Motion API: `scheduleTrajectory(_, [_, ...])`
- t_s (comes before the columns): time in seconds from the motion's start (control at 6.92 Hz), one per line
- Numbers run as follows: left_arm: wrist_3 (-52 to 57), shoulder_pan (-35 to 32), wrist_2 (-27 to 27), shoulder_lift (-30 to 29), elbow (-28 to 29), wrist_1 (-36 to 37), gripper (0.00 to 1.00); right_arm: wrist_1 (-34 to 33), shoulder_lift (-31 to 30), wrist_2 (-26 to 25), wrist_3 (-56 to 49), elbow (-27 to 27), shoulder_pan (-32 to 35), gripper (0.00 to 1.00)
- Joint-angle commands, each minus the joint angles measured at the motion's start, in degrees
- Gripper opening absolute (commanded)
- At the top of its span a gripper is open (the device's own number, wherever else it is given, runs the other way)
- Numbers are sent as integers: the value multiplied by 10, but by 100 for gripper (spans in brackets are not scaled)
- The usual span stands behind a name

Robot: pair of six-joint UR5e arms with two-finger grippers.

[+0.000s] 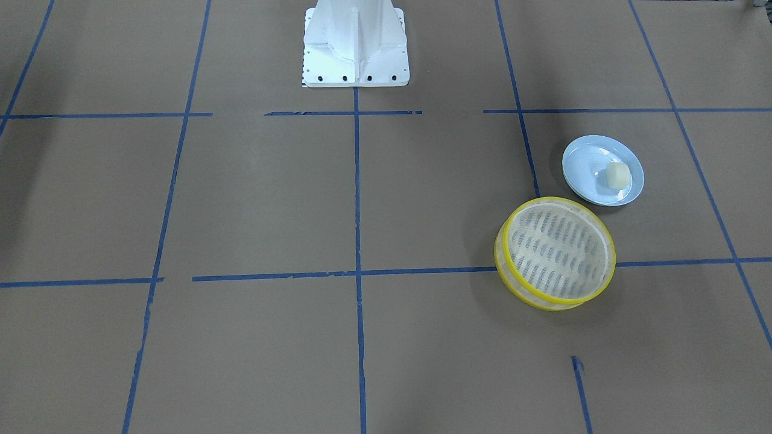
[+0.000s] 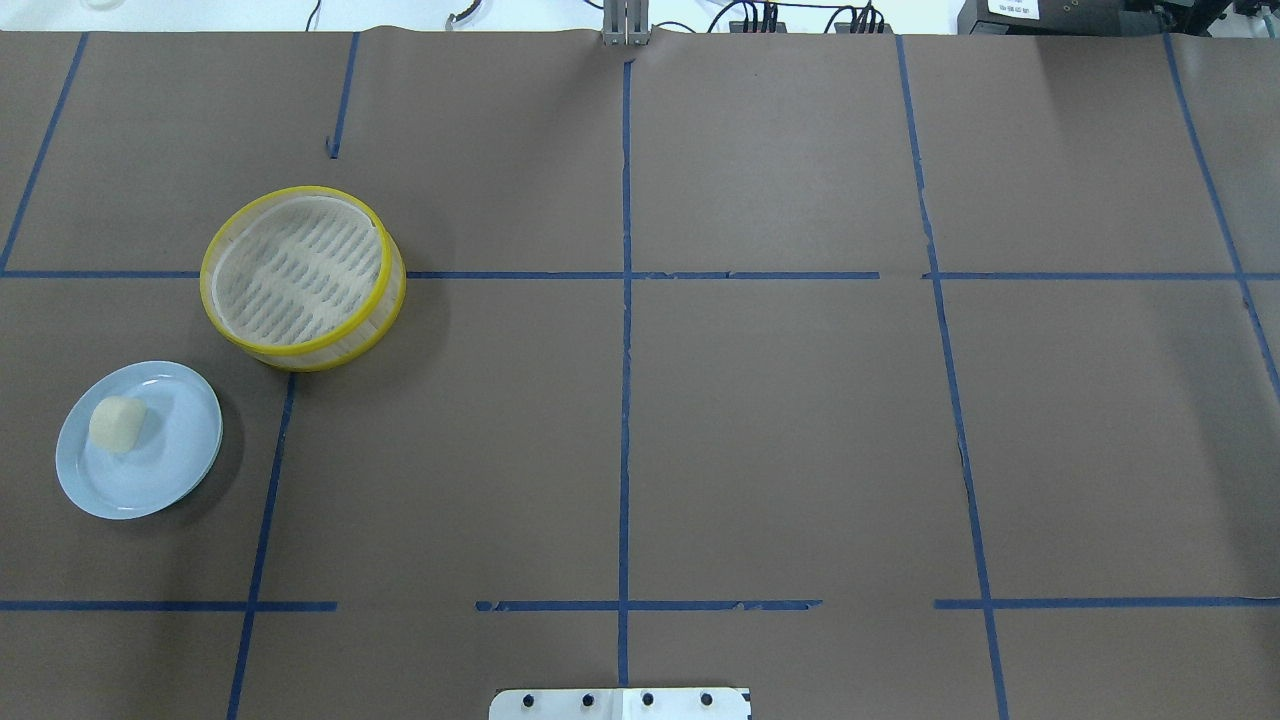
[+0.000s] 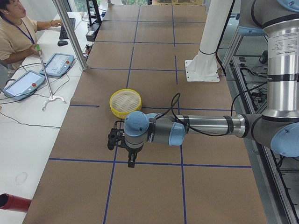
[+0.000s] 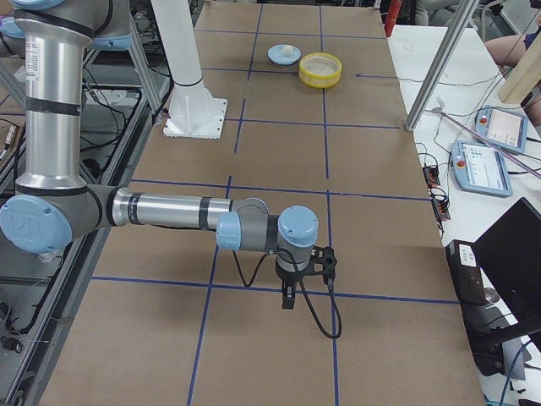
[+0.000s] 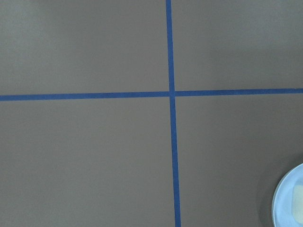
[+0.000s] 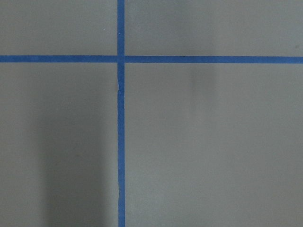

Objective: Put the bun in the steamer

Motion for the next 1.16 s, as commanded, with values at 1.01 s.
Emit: scheduleTrajectory(1.01, [-442, 396, 151, 1, -60, -155, 95, 0, 0, 0, 0, 0, 0, 100])
